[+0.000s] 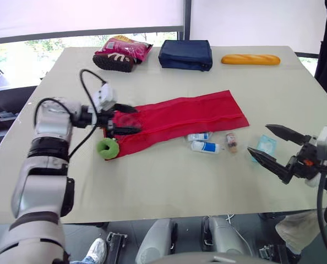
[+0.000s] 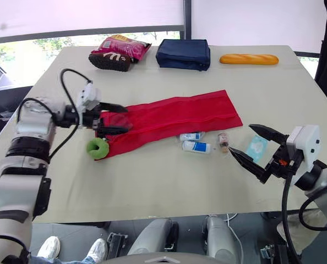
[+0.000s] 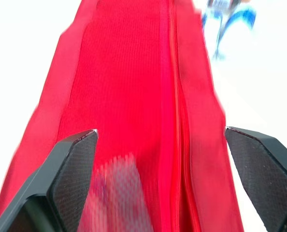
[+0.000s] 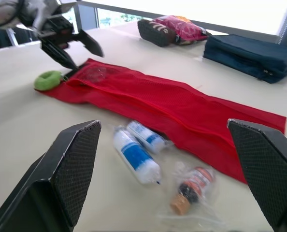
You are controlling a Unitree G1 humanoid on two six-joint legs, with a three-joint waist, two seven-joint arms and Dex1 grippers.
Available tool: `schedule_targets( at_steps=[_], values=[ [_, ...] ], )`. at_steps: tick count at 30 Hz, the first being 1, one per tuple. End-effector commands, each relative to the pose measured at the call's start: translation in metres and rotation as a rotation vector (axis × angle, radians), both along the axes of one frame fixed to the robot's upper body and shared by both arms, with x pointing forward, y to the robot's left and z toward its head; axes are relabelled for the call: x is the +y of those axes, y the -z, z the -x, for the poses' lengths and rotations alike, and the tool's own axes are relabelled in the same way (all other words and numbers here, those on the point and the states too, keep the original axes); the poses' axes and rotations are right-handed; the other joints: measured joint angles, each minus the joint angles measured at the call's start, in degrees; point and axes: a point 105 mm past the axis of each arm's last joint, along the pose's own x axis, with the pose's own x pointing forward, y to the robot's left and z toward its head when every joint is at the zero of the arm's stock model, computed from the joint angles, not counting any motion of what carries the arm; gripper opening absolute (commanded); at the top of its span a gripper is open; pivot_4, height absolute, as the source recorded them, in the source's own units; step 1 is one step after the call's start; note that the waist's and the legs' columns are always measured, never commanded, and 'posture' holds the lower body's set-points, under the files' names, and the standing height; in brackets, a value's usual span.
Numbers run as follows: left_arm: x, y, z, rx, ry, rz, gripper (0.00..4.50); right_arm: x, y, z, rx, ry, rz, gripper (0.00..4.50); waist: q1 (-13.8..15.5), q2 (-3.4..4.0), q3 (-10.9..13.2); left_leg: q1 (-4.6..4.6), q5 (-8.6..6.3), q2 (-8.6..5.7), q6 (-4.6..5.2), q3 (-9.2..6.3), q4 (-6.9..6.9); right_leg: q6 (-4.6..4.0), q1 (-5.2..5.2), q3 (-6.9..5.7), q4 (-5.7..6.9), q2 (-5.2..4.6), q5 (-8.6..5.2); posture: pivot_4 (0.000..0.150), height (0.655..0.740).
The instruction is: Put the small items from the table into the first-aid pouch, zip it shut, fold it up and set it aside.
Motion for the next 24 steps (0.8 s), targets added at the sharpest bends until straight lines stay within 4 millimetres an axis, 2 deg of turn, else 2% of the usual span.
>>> schedule_targets(
  at_steps=[1,4,8,13,17,20,21,22,23,24],
  values=[
    [-0.031,-0.005,-0.015,-0.106,-0.039,-0.014,4.45,-0.001,-0.012,0.004,-0.047,0.01,0.022,4.46,0.3,-0.03,0.0,0.01,-0.02,-0.01,0.03,-0.02,0.08,0.01,0.06,-0.02,-0.01,-0.02,0.0,0.15,0.7395],
    [-0.059,0.005,-0.023,-0.129,-0.045,-0.028,4.45,-0.002,-0.015,0.001,-0.053,0.024,0.019,4.46,0.2,-0.04,0.0,0.02,-0.02,-0.02,0.04,0.0,0.11,0.03,0.1,0.0,-0.03,-0.04,0.02,0.15,0.7395],
    [-0.084,0.02,-0.035,-0.17,-0.078,-0.086,4.45,0.002,-0.016,0.002,-0.039,0.012,0.03,4.46,0.0,-0.06,0.0,0.02,-0.01,-0.01,0.02,0.01,0.1,0.03,0.08,0.0,-0.02,-0.02,0.02,0.15,0.7395],
    [-0.089,0.034,-0.043,-0.213,-0.115,-0.136,4.45,0.002,-0.02,0.003,-0.043,0.025,0.027,4.46,0.0,-0.07,0.0,0.02,-0.03,0.0,0.05,0.02,0.1,0.02,0.08,0.0,-0.03,-0.01,0.02,0.15,0.7395],
    [-0.089,0.032,-0.048,-0.249,-0.123,-0.134,4.45,0.002,-0.019,0.005,-0.034,0.034,0.028,4.46,0.1,-0.07,0.0,0.02,-0.04,0.0,0.05,0.01,0.09,0.02,0.08,-0.01,-0.03,-0.02,0.02,0.15,0.7395],
    [-0.084,0.029,-0.05,-0.246,-0.134,-0.132,3.55,0.001,-0.019,0.005,-0.035,0.042,0.028,4.5,0.2,-0.08,0.0,0.02,-0.04,-0.01,0.06,0.02,0.1,0.03,0.09,-0.01,-0.03,-0.03,0.02,0.15,0.7395],
    [-0.081,0.029,-0.05,-0.239,-0.136,-0.137,3.17,0.0,-0.02,0.005,-0.037,0.044,0.029,4.5,0.2,-0.08,0.0,0.02,-0.04,-0.01,0.06,0.02,0.11,0.03,0.09,-0.01,-0.03,-0.04,0.02,0.15,0.7395],
    [-0.079,0.03,-0.05,-0.234,-0.137,-0.141,2.59,0.0,-0.02,0.005,-0.038,0.044,0.03,4.5,0.2,-0.08,0.0,0.02,-0.04,-0.02,0.07,0.02,0.11,0.03,0.09,-0.01,-0.03,-0.03,0.02,0.15,0.7395],
    [-0.076,0.031,-0.05,-0.228,-0.136,-0.149,2.35,0.0,-0.02,0.005,-0.04,0.046,0.029,4.5,0.1,-0.08,0.0,0.02,-0.04,-0.02,0.07,0.02,0.11,0.03,0.09,-0.01,-0.03,-0.04,0.02,0.15,0.7395],
    [-0.073,0.032,-0.049,-0.226,-0.135,-0.159,2.35,0.001,-0.02,0.005,-0.04,0.046,0.028,4.5,0.1,-0.08,0.0,0.02,-0.04,-0.01,0.06,0.02,0.11,0.03,0.09,-0.01,-0.03,-0.03,0.02,0.15,0.7395]
  ],
)
